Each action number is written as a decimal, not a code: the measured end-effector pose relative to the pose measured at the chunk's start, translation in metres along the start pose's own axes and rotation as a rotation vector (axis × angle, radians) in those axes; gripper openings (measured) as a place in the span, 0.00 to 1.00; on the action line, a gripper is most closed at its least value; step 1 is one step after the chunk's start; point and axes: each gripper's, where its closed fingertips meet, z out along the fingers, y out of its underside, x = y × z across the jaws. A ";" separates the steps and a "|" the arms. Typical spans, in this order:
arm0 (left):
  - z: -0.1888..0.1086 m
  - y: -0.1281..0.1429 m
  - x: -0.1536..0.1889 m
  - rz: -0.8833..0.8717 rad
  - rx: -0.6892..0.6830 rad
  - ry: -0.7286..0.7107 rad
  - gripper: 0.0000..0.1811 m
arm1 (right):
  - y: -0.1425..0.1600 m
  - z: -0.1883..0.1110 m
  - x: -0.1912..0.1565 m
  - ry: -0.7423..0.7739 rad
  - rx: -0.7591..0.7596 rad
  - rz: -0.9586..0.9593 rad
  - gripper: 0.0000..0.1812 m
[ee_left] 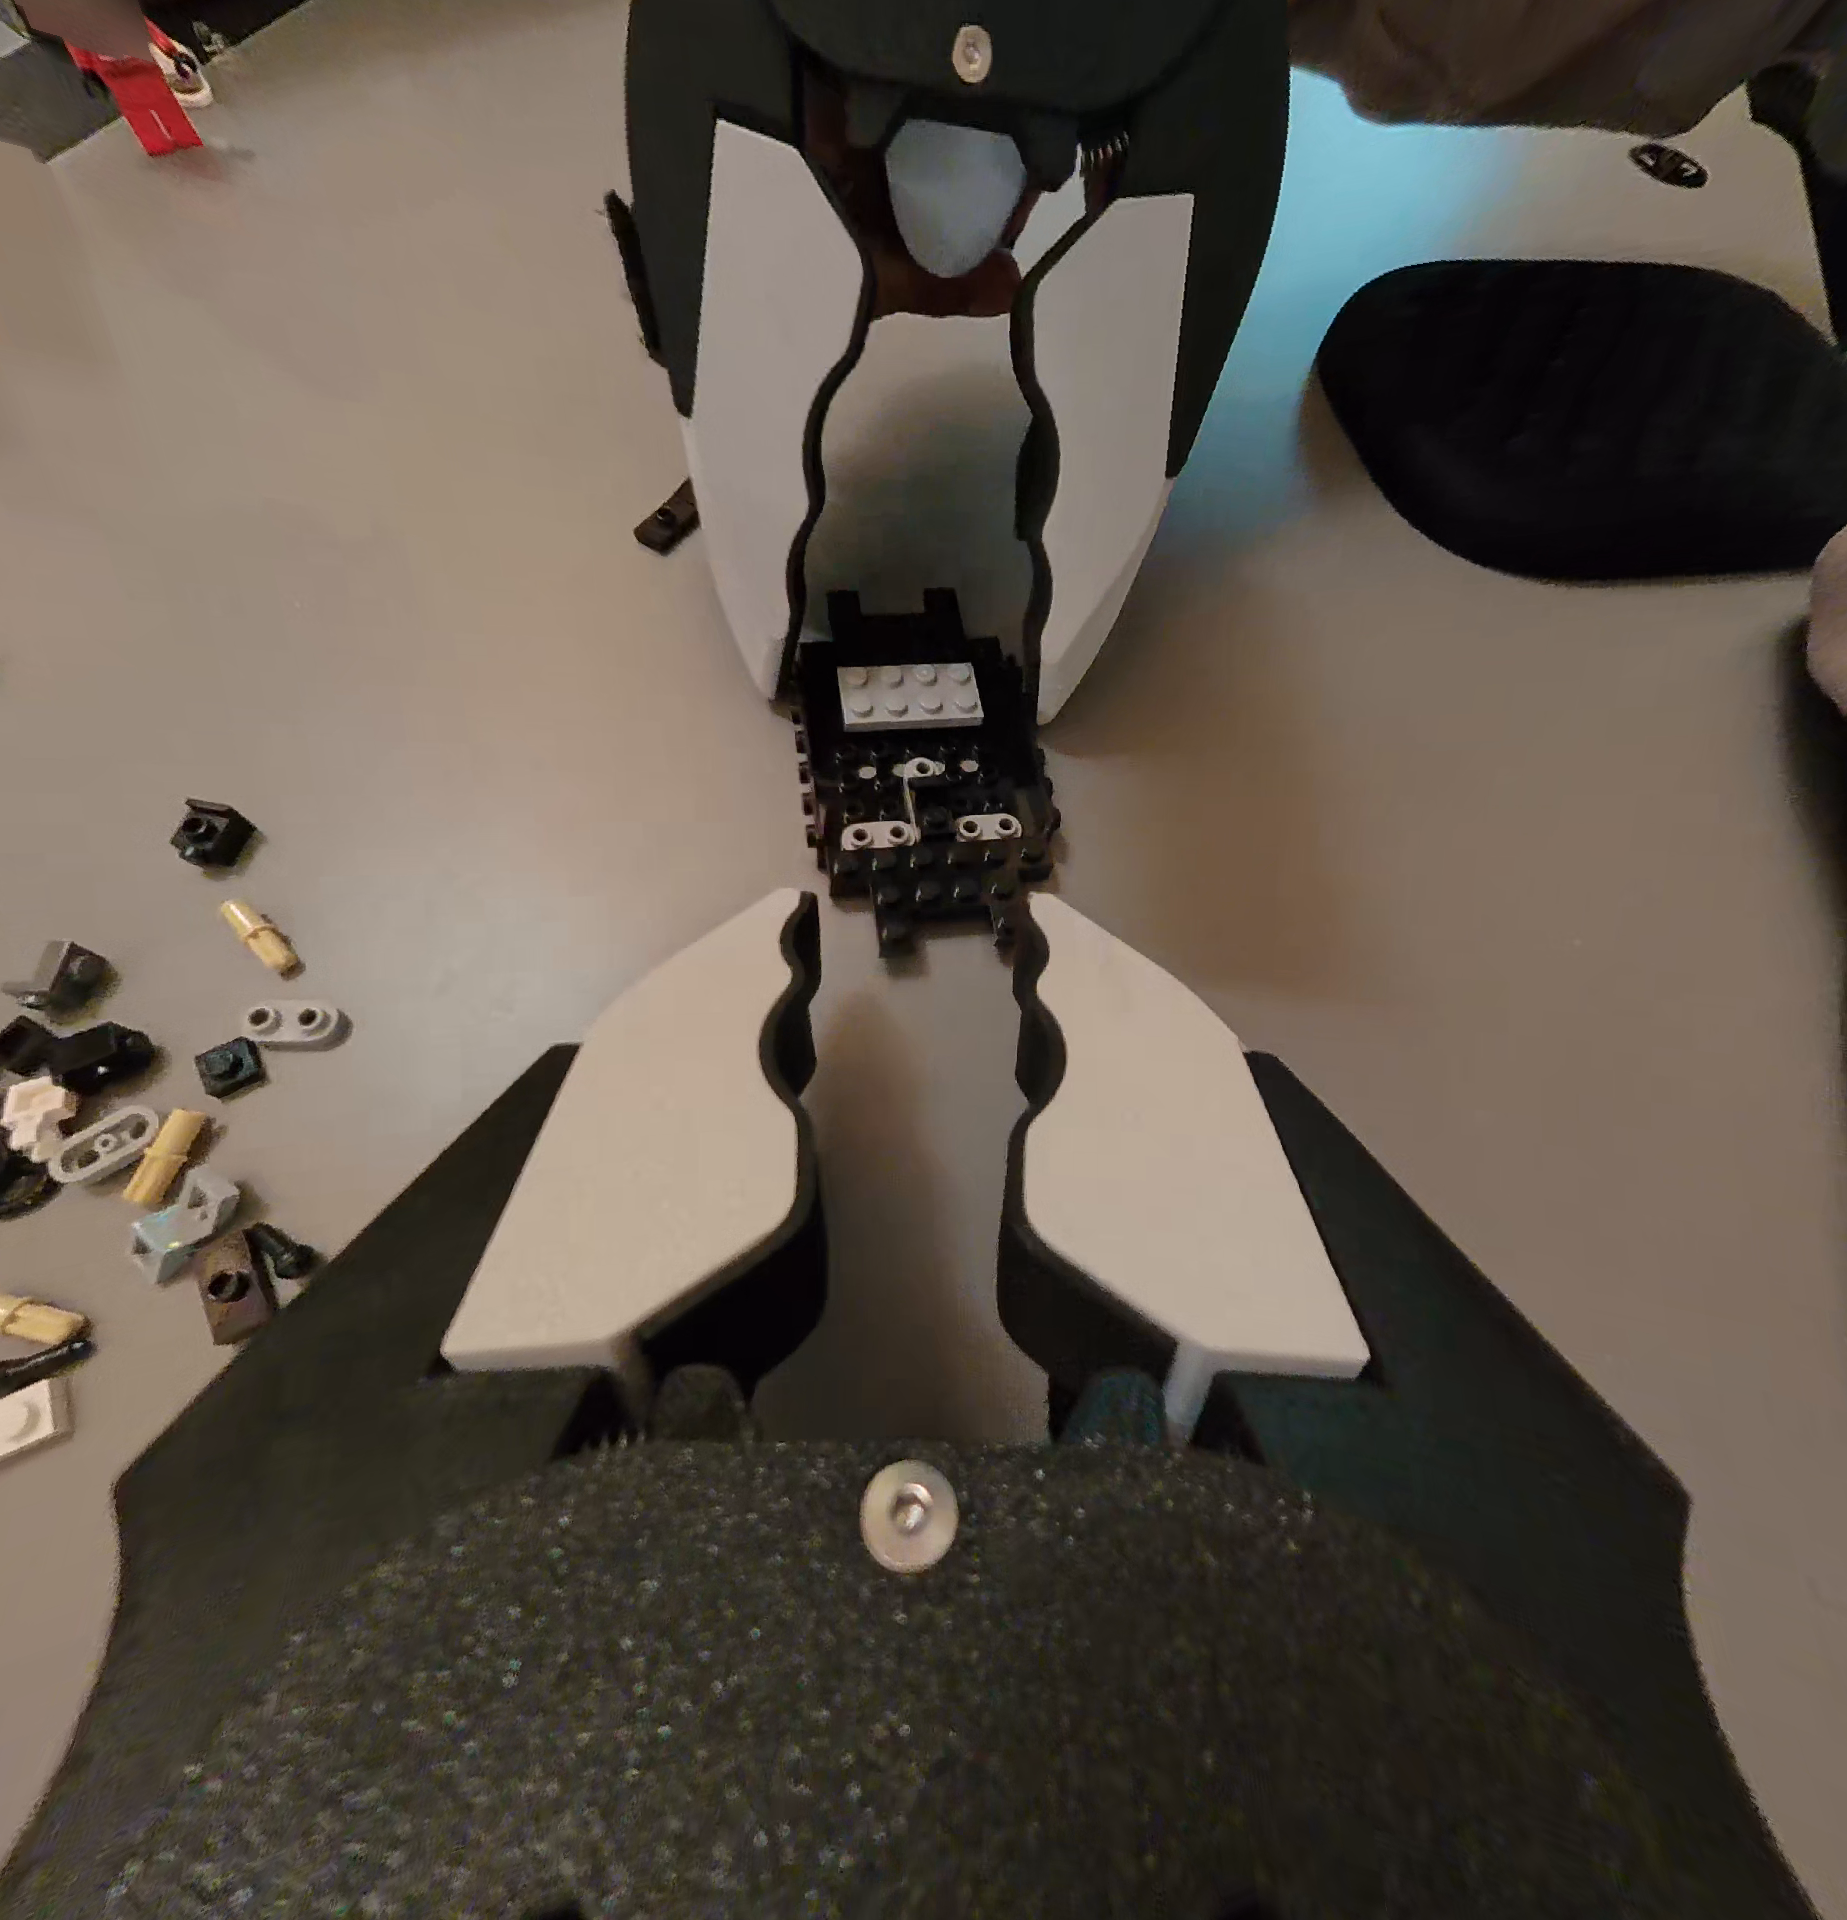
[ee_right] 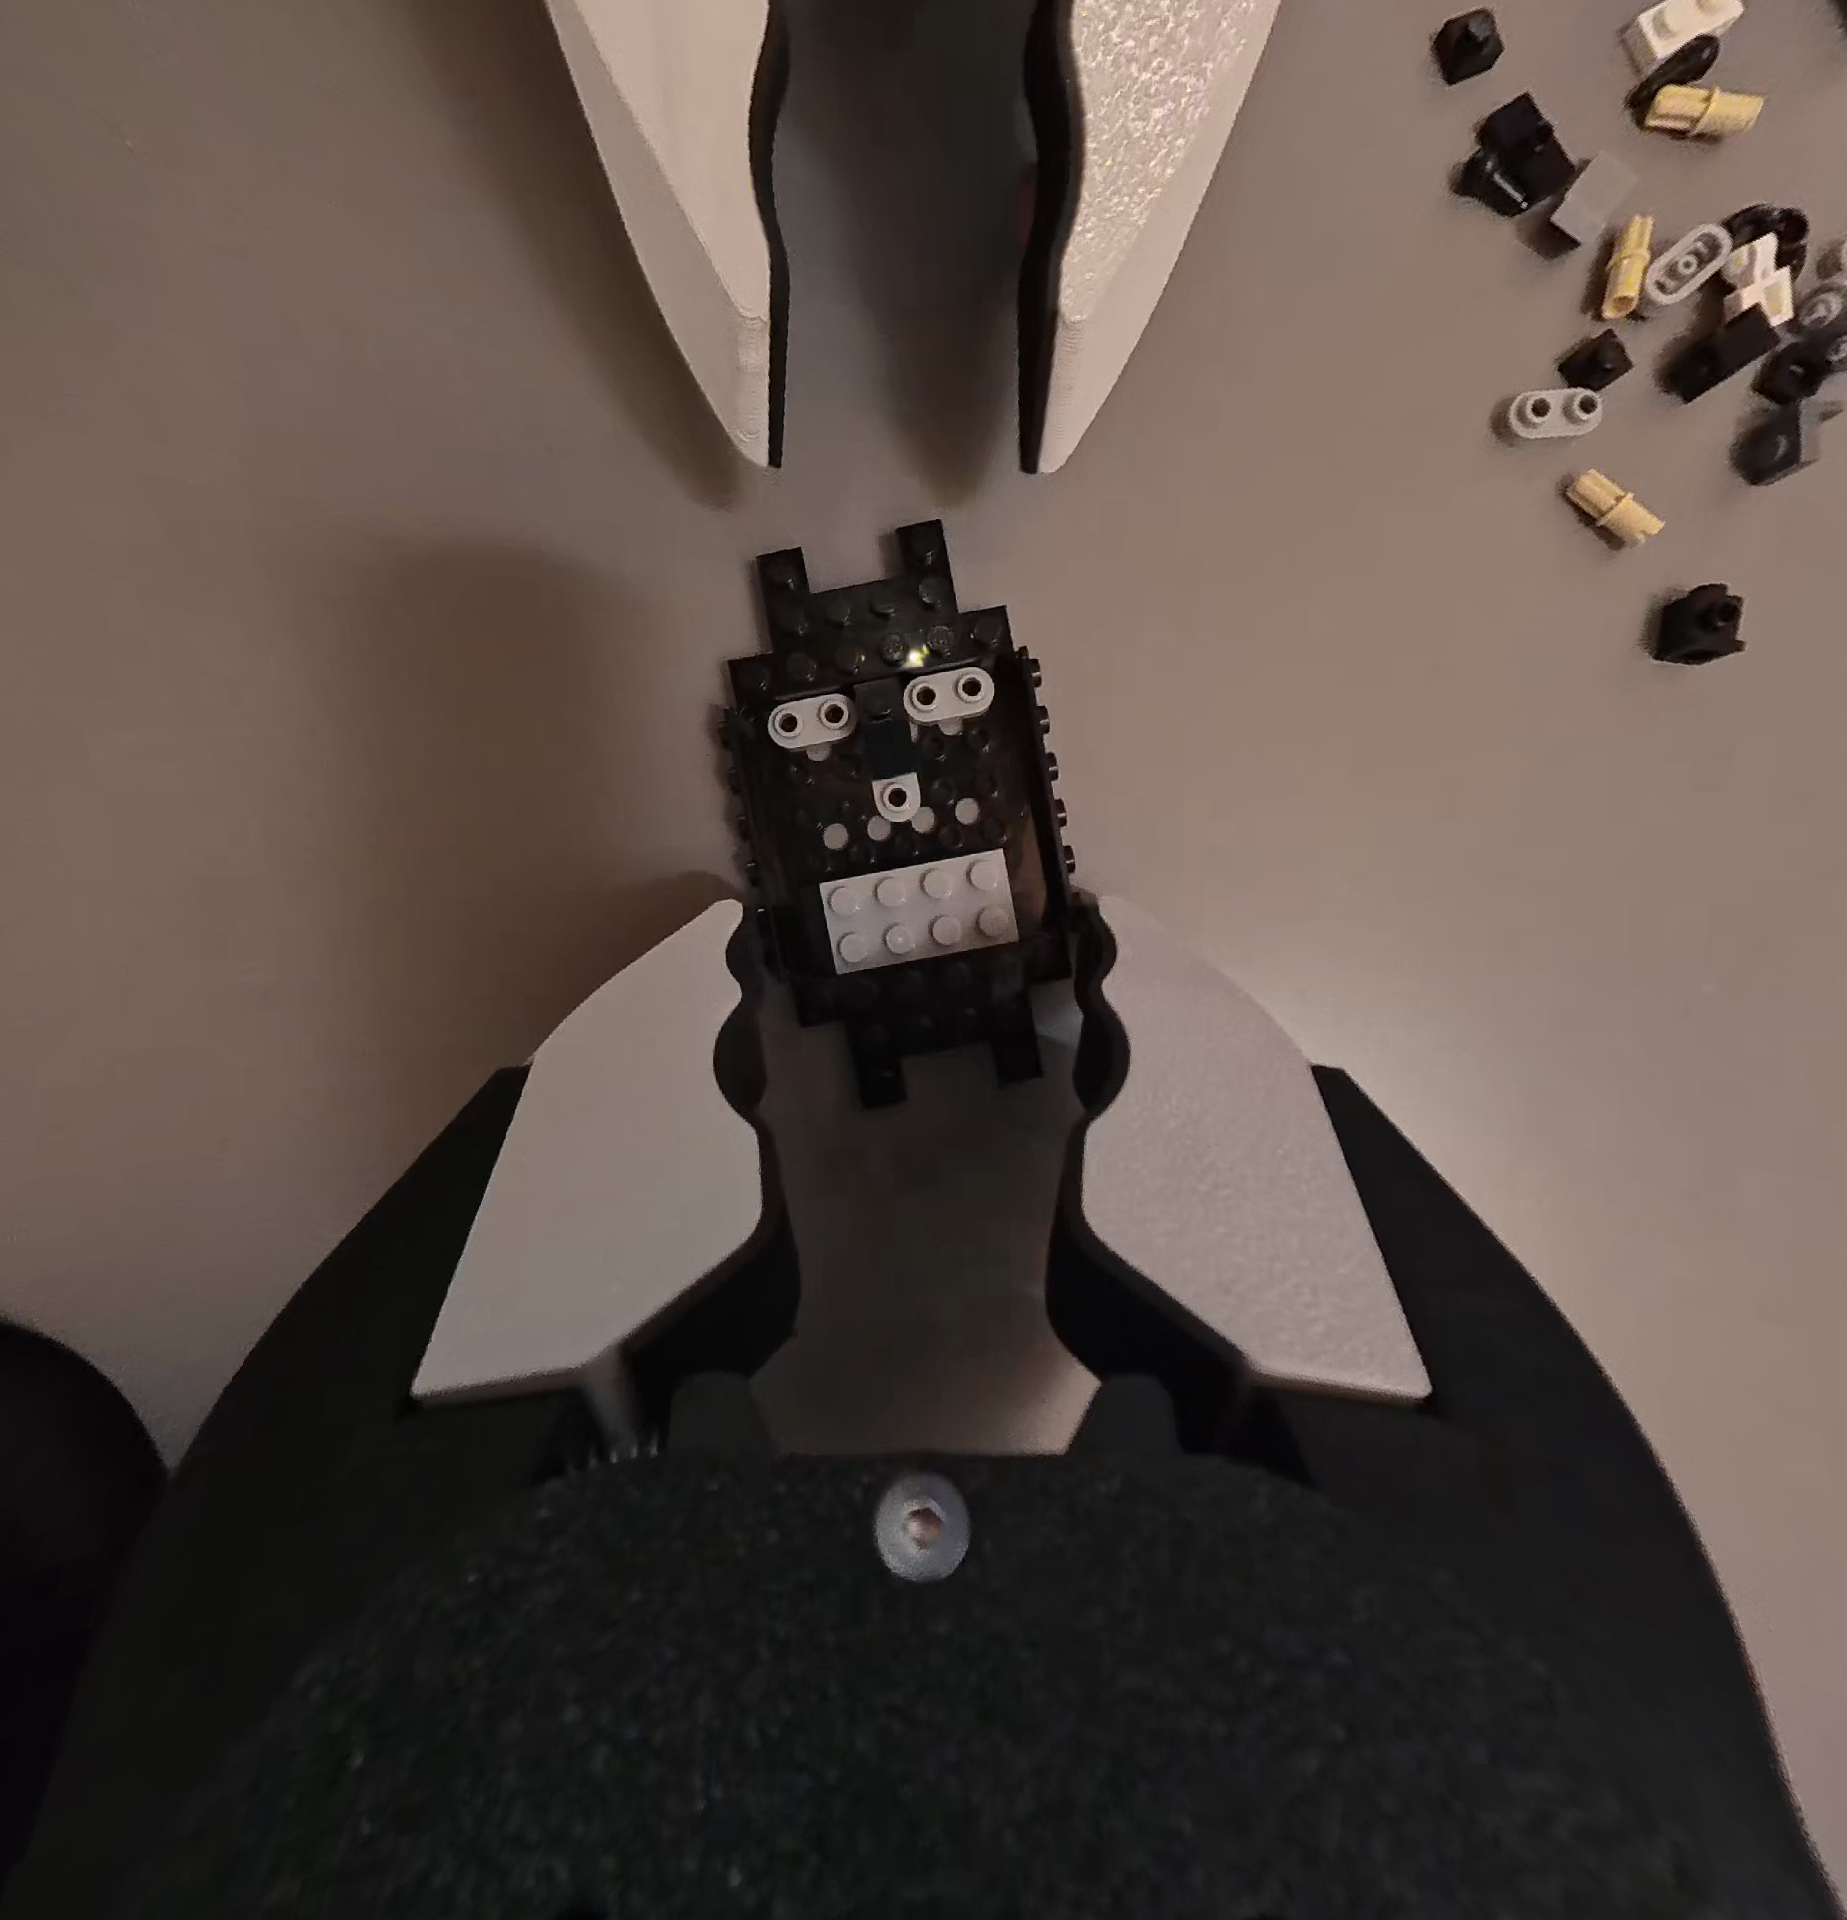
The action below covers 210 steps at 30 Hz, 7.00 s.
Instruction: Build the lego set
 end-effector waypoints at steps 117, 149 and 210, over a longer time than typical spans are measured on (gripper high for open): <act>-0.017 -0.076 -0.011 -1.013 0.662 0.264 0.07 | -0.076 -0.068 -0.002 -0.037 1.158 0.995 0.19; -0.007 -0.070 0.002 -0.932 0.526 0.324 0.06 | -0.064 -0.082 0.008 -0.003 1.092 0.979 0.15; -0.012 -0.061 0.047 -0.436 0.268 0.450 0.14 | -0.051 -0.096 -0.013 -0.199 0.990 0.988 0.04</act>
